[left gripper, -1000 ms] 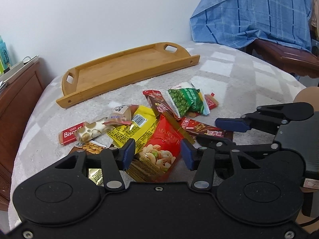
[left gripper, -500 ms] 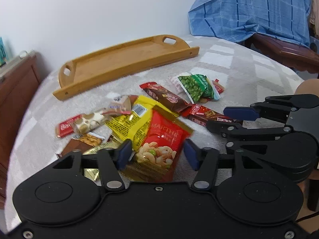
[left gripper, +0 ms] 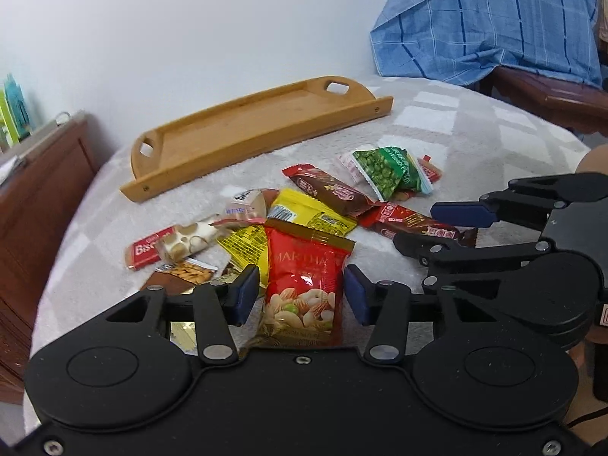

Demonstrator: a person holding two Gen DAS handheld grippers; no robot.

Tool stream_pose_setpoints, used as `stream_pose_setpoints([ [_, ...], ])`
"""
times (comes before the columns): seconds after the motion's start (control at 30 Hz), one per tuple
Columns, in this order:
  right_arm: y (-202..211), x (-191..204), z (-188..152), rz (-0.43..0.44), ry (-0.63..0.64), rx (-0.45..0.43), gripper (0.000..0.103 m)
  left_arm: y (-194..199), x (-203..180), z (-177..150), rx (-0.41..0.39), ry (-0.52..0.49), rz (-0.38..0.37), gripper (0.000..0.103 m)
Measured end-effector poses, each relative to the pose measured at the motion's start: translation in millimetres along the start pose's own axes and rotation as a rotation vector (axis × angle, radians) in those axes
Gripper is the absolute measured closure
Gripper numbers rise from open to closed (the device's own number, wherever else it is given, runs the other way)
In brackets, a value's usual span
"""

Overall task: Organize snacks
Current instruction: 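Close the left tool on the red cashew bag while the right tool grasps the brown chocolate bar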

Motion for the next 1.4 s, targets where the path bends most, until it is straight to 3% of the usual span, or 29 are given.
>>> stream_pose_setpoints([
  [0.33,-3.6,2.9,2.1,0.001,0.0,-0.011,0.046,10.6,7.2,-2.1,-0.013,0.048,0.038,0.054],
  [0.77,-6.9,1.3,0.8,-0.016,-0.012,0.0,0.046,11.4,7.3,-12.6,-0.027,0.081,0.079,0.034],
  [0.97,-4.1,-0.2,2.0,-0.012,-0.026,-0.006,0.046,24.1,5.2,-7.5,-0.042,0.044,0.073,0.037],
  [1.03,-1.3,-1.9,2.5,-0.017,-0.031,-0.014,0.046,28.4,4.1,-5.7,-0.048,0.023,0.082,0.047],
  [1.07,-0.1,-2.6,2.8,-0.017,-0.035,-0.015,0.046,29.1,2.8,-5.8,-0.041,0.02,0.077,0.059],
  [1.13,1.0,-3.8,3.0,-0.017,-0.045,-0.016,0.046,28.7,-0.3,-7.1,-0.026,0.027,0.042,0.066],
  [1.4,1.6,-2.8,3.0,-0.013,-0.045,-0.018,0.046,21.3,-8.5,-11.7,-0.019,0.009,0.031,0.063],
])
Point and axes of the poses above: each gripper's, at about its wrist camera, not at the fingertips, and y roughly against the way its jaws point, x to its left, z to its top, the point moved 8 cm from there along -y, roughly the way its jaws point, and after that the axes turned 11 degrees about -y, right-handed, at the moved point
